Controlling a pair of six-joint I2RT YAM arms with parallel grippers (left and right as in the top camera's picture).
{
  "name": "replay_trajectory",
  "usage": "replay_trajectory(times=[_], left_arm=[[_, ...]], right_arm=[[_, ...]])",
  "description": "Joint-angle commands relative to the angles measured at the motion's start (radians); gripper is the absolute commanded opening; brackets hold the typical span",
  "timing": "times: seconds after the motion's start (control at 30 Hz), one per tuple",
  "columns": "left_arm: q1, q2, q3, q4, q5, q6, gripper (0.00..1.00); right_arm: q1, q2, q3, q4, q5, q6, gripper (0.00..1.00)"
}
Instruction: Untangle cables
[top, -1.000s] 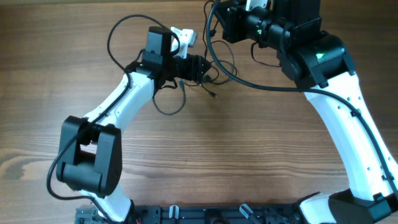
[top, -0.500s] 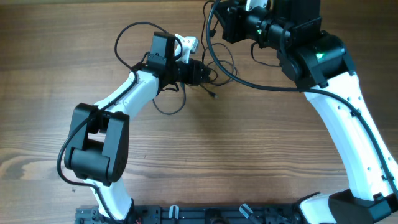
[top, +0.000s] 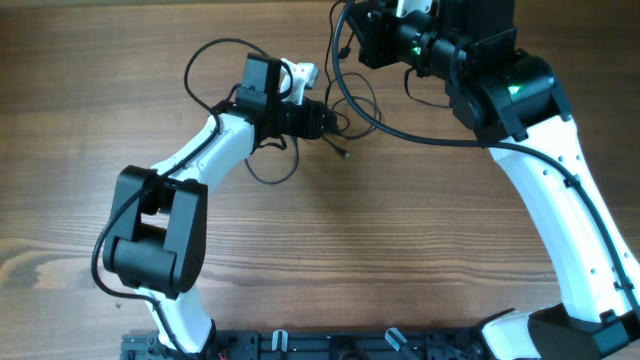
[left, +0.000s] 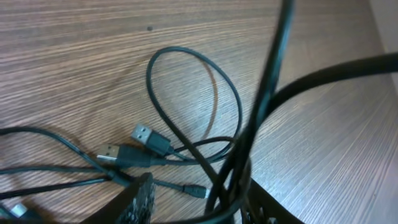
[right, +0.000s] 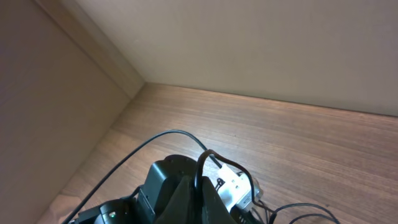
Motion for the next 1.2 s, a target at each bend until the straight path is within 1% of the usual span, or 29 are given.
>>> replay_trajectory(times=[0.0,0.03,0.07,0.13,0.17,0.27,0.4,0.53,0.57,0.6,0.87,0.97,1.17], left_arm=[[0.029,0.006,0.005,-0.009,0.005,0.01,0.31],[0.03,0.006,0.005,-0.009,0.005,0.01,0.21],[0.031,0.006,0.005,-0.009,0.004,0.01,0.14],[0.033,0.006,0.005,-0.011,0.004,0.009,0.05],[0.034,0.004,0.005,-0.012,0.005,0.009,0.04],[0.04,-0.009,0.005,-0.014,-0.013,0.009,0.04],[0.055,-0.061,0.005,-0.027,-0.045,0.012,0.04],[0.068,-0.151,0.005,-0.053,-0.045,0.031,0.04],[0.069,-0.189,0.005,-0.06,-0.047,0.032,0.04],[0.069,-0.212,0.005,-0.063,-0.048,0.032,0.04],[0.07,-0.345,0.005,-0.064,-0.048,0.032,0.04],[0.07,-0.369,0.005,-0.068,-0.049,0.032,0.04],[0.07,-0.374,0.005,-0.086,-0.048,0.031,0.04]], right_arm=[[-0.003,-0.034,0.027,0.002,0.018,-0.017,0.05],[-0.003,-0.034,0.027,0.002,0.018,-0.017,0.04],[-0.003,-0.034,0.027,0.002,0.018,-0.017,0.05],[-0.003,-0.034,0.027,0.002,0.018,-0.017,0.05],[-0.003,-0.034,0.027,0.002,0.019,-0.017,0.05],[-0.003,-0.034,0.027,-0.002,0.029,-0.017,0.05],[-0.003,-0.034,0.027,-0.024,0.095,-0.017,0.05],[-0.003,-0.033,0.027,-0.077,0.245,-0.017,0.05],[-0.003,-0.029,0.027,-0.106,0.32,-0.011,0.05],[-0.003,-0.026,0.027,-0.124,0.356,-0.01,0.05],[-0.017,0.01,-0.004,-0.178,0.505,0.01,0.05],[-0.055,0.043,-0.019,-0.182,0.502,0.043,0.05],[-0.124,0.145,-0.036,-0.217,0.354,0.041,0.05]])
